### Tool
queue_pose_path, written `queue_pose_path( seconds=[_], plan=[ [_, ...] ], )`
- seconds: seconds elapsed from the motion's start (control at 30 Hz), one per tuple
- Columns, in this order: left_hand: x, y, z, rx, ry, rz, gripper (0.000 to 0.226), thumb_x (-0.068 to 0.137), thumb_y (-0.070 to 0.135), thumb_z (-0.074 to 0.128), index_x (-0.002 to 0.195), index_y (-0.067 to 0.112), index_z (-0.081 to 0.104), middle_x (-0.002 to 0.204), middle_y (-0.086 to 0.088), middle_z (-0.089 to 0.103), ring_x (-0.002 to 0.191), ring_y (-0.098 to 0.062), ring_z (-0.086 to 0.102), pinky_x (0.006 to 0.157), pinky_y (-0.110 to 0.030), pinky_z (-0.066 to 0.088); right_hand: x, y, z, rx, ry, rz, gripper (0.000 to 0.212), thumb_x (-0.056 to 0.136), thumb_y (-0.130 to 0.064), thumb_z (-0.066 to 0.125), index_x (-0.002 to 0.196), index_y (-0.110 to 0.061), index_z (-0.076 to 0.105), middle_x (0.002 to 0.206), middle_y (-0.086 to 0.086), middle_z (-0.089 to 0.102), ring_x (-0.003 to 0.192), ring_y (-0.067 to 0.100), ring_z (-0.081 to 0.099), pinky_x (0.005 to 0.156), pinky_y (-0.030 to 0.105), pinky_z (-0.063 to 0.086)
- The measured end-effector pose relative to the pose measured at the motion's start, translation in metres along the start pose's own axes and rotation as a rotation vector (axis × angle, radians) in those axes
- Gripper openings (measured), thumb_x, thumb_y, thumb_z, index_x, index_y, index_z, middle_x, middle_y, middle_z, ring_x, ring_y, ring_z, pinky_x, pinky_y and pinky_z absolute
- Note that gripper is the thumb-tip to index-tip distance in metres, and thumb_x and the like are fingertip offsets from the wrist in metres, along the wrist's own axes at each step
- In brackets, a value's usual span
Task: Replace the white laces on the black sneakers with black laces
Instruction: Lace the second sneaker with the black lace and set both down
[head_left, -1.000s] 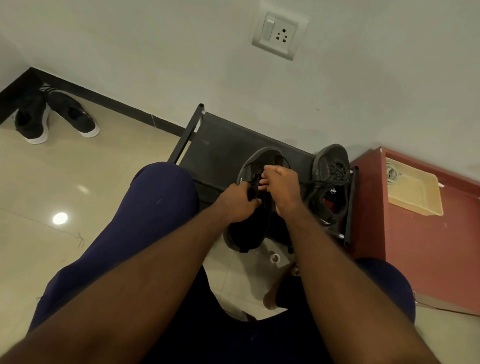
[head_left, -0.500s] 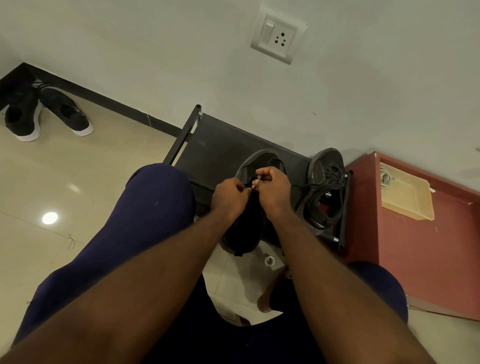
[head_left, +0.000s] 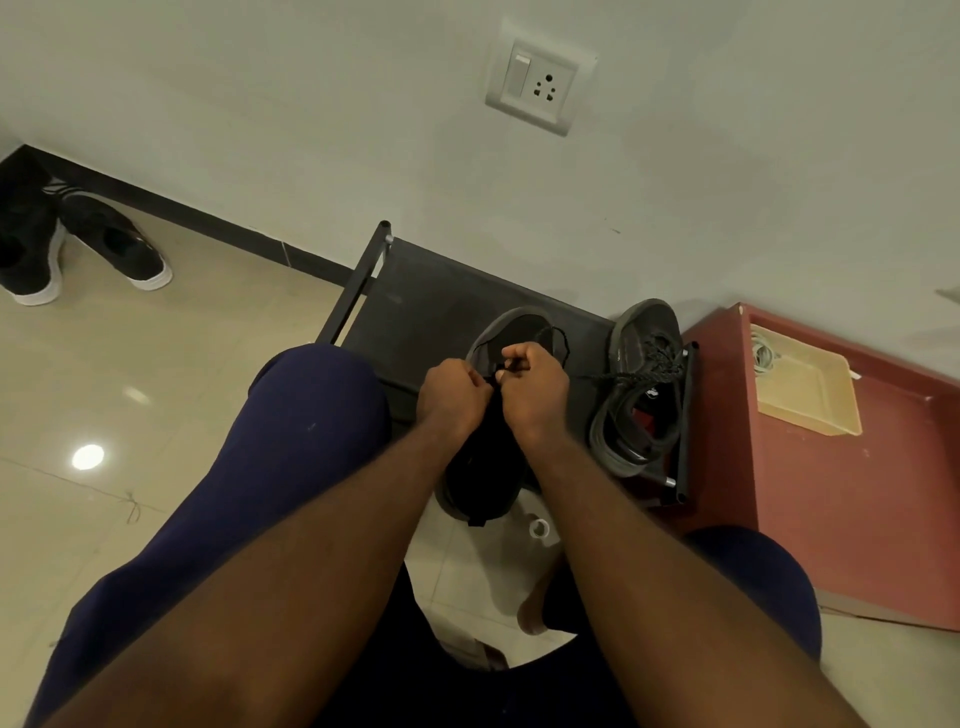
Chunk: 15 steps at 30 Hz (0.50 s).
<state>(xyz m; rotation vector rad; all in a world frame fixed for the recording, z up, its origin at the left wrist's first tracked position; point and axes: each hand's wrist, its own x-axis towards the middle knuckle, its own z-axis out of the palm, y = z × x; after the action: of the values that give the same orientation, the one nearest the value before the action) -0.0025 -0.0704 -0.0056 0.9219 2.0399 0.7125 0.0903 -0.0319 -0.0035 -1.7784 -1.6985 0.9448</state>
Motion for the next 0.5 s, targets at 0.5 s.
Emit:
queue_pose_path(
  seconds=[0.5],
  plan=[
    [-0.011,0.000,0.000,0.022,0.006,0.006,0.030,0.092,0.028,0.059,0.066,0.019,0.049,0.077,-0.007,0.063,0.072,-0.026,0.059,0.061,-0.032,0.041,-0.003,-0.009,0.002,-0.092,0.006,-0.009,0.025,0.086,0.000,0.071,0.106,-0.014,0.065,0.080,0.001,0.066,0.078,0.012,0.063,0.075,0.024,0.051]
  ],
)
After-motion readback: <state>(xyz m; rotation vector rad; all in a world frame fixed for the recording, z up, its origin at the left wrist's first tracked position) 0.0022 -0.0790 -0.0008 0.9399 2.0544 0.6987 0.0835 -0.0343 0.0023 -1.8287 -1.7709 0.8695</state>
